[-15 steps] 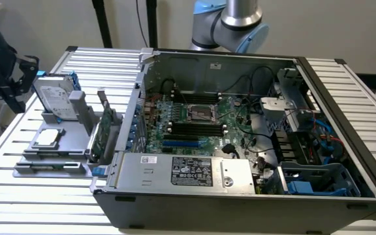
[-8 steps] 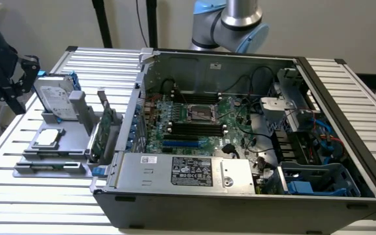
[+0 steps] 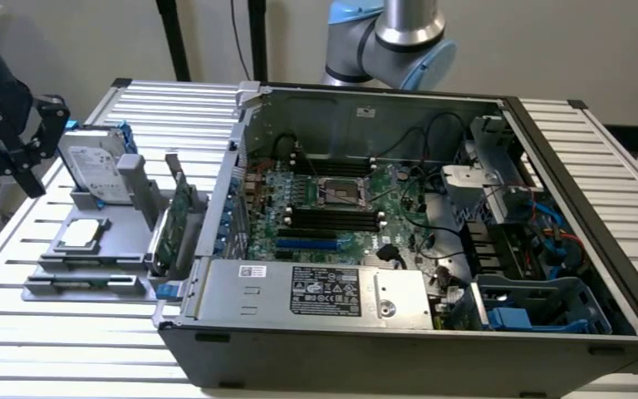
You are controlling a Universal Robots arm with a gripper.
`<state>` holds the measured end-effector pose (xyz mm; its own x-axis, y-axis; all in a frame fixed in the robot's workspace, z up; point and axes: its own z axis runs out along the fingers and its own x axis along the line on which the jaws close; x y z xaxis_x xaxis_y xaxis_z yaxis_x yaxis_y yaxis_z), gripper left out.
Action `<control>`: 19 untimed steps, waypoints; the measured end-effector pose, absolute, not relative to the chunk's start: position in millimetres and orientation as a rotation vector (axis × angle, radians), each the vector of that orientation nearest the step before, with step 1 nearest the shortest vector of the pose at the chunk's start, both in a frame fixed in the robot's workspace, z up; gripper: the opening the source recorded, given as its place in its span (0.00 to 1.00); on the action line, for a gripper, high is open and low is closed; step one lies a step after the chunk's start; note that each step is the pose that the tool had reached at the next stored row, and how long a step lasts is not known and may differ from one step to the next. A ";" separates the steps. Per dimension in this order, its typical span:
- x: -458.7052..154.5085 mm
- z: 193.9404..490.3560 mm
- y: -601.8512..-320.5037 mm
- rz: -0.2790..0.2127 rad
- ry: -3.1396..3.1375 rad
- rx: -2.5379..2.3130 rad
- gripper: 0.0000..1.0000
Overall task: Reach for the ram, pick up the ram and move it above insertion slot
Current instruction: 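Pick up the ram and move it above insertion slot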
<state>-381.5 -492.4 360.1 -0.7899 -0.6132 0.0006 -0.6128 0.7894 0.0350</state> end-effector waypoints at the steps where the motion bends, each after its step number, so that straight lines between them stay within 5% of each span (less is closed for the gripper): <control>1: -381.5 359.6 -492.4 -0.051 -2.951 1.041 0.11; 19: -381.5 356.6 -492.4 -0.047 -2.736 1.507 0.11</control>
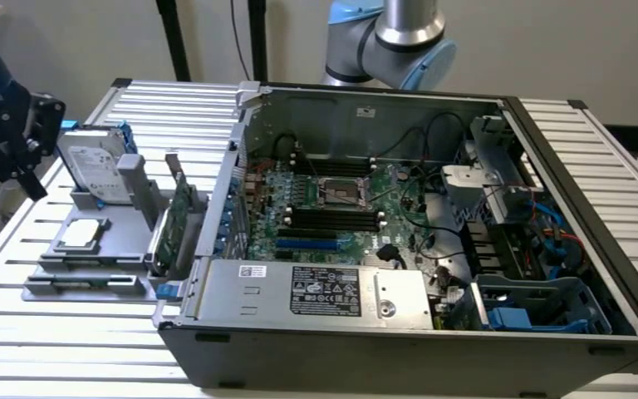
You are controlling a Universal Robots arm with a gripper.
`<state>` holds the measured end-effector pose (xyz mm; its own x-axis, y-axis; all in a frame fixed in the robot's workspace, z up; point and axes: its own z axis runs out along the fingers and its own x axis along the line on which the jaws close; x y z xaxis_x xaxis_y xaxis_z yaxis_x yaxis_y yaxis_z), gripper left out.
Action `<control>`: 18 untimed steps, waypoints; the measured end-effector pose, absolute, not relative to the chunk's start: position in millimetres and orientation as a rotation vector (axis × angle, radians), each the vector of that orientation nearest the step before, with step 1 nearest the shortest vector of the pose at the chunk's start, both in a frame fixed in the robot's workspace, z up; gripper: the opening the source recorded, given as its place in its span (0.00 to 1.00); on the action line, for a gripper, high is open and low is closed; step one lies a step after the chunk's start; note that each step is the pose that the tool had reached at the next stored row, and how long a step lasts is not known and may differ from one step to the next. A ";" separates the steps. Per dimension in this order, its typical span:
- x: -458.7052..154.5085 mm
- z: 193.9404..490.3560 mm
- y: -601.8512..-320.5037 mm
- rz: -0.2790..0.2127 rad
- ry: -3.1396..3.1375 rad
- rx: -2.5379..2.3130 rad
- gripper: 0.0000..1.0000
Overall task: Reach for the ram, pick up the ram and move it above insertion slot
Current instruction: 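Pick up the ram and move it above insertion slot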
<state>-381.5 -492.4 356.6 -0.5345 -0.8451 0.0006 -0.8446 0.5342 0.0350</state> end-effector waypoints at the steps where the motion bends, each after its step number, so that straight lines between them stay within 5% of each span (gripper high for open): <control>1: -381.5 356.6 -492.4 -0.047 -2.722 1.531 0.11; 18: -381.5 356.0 -492.4 -0.042 -2.452 1.928 0.11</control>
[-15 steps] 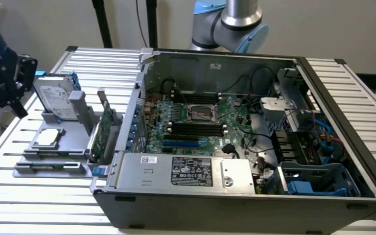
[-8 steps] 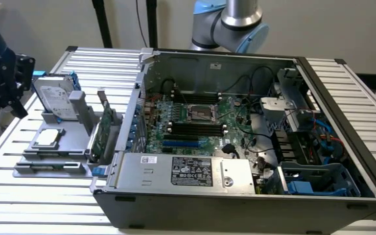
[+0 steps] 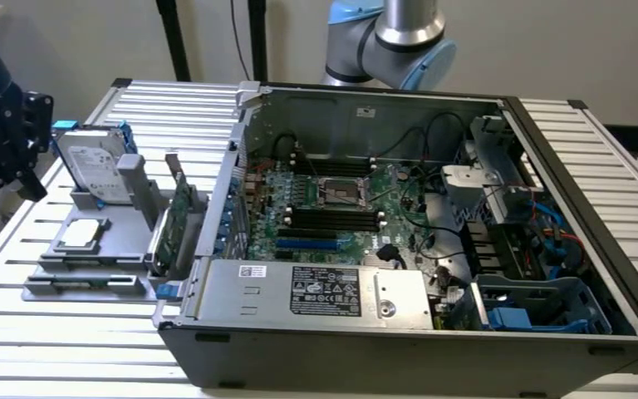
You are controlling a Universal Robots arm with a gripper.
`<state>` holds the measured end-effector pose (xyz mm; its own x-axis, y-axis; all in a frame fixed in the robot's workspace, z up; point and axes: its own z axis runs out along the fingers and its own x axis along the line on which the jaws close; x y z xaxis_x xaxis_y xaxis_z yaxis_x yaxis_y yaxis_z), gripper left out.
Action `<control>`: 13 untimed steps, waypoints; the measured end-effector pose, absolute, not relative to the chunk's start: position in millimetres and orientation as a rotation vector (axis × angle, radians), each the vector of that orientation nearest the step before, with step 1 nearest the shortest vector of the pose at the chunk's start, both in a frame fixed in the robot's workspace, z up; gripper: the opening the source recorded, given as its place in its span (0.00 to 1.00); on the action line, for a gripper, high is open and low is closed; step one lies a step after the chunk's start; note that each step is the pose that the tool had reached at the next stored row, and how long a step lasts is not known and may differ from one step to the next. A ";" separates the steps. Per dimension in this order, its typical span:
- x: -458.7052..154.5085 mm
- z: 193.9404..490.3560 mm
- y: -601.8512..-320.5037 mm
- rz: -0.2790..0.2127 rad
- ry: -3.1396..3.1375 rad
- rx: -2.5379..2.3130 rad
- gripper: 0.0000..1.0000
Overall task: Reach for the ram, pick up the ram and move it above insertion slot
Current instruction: 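Pick up the ram and move it above insertion slot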
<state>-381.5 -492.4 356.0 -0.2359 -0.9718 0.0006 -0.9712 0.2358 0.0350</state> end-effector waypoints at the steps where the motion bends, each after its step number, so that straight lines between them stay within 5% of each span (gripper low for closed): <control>1: -381.5 356.0 -492.4 -0.042 -2.433 1.952 0.11; 13: -381.5 355.9 -492.4 -0.038 -2.204 2.203 0.11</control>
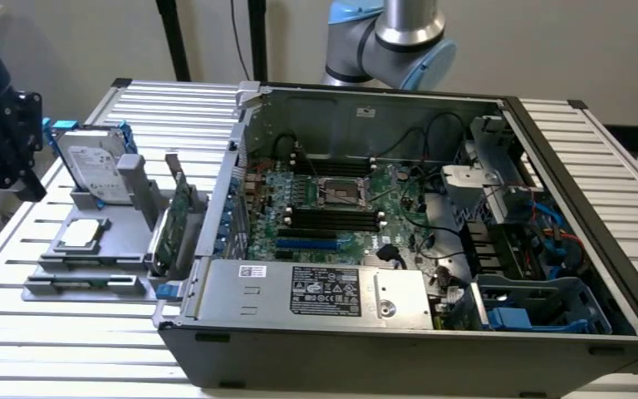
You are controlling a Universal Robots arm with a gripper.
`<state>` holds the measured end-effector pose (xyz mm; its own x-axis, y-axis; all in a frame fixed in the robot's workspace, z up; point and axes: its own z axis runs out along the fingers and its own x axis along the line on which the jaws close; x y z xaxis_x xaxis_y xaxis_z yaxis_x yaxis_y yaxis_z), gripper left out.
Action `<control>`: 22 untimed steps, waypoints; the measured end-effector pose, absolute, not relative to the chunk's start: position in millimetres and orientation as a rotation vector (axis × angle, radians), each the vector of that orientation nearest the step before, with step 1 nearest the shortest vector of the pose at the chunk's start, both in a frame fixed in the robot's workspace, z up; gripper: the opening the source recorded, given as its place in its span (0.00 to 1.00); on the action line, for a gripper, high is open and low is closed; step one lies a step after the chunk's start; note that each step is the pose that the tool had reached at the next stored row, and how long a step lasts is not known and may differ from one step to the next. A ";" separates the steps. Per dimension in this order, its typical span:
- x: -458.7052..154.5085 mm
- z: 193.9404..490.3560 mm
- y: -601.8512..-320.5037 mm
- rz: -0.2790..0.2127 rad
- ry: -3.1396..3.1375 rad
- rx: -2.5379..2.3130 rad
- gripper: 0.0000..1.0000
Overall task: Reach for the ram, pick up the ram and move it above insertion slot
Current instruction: 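Pick up the ram and move it above insertion slot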
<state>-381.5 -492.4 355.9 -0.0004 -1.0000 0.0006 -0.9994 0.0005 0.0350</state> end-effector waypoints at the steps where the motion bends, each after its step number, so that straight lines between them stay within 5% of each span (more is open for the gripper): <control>1: -381.5 355.9 -492.4 -0.037 -2.184 2.222 0.11; 7: -382.5 356.0 -492.4 -0.033 -2.128 2.278 0.12; 17: -383.8 349.6 -494.0 -0.027 -2.130 2.281 0.54; 22: -385.8 340.4 -494.9 -0.024 -2.130 2.284 0.54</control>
